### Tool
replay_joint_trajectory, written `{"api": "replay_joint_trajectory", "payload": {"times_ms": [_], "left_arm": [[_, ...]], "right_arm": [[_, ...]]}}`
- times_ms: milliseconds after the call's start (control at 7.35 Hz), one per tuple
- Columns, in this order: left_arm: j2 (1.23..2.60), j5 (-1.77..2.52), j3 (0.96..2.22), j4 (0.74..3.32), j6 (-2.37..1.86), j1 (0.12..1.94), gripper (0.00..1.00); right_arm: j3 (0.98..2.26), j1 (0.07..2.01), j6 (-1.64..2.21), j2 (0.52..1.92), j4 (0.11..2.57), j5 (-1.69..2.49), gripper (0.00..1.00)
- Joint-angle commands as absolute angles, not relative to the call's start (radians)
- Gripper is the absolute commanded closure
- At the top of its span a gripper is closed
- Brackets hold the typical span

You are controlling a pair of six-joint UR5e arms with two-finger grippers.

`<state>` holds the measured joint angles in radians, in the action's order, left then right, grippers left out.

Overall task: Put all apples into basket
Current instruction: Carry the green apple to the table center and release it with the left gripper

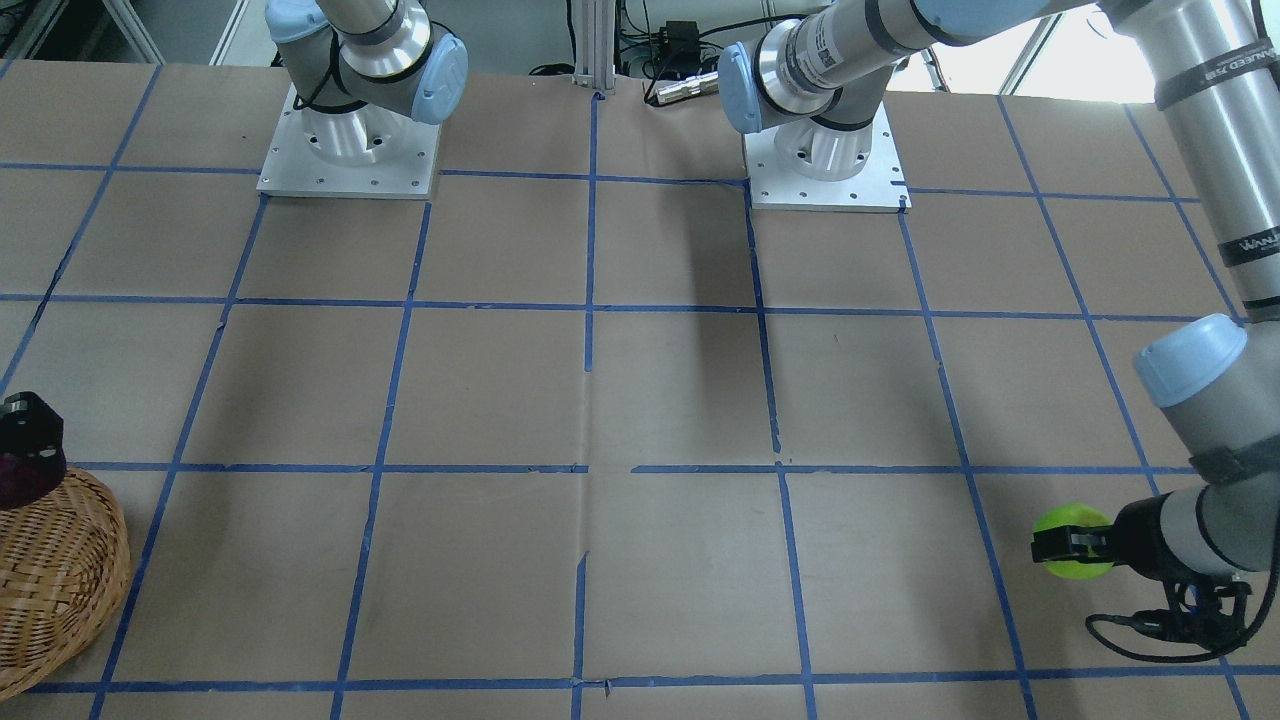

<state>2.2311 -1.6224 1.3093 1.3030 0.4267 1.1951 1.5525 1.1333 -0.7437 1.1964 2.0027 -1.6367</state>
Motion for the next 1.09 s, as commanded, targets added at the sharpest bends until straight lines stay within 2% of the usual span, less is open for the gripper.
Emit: {"api": "replay_joint_trajectory", "payload": {"times_ms": [0,272,408,544,680,816,952], "left_arm": [[2.185,-1.618,1.327,1.328,0.152,1.380,0.59],[2.107,-1.585,1.426,1.310,-0.092,1.593,0.59],[2.085,-1.560,1.458,1.301,-0.200,1.664,0.59],[2.086,-1.510,1.472,1.289,-0.339,1.769,0.61],[2.117,-1.512,1.488,1.166,-0.409,1.869,0.62],[2.115,-1.511,1.524,1.114,-0.476,1.893,0.62],[2.115,-1.511,1.566,1.077,-0.488,1.908,0.62]], "right_arm": [[1.522,1.089,-0.821,1.094,2.123,-1.626,0.99],[1.428,1.082,-0.885,1.017,2.115,-1.626,0.98],[1.422,1.060,-0.911,1.000,2.115,-1.625,0.95],[1.424,1.046,-0.923,0.982,2.114,-1.624,0.70],[1.425,1.045,-0.920,0.977,2.114,-1.624,0.22],[1.424,1.045,-0.913,0.977,2.111,-1.626,0.00],[1.413,1.045,-0.911,0.980,2.106,-1.631,0.00]]}}
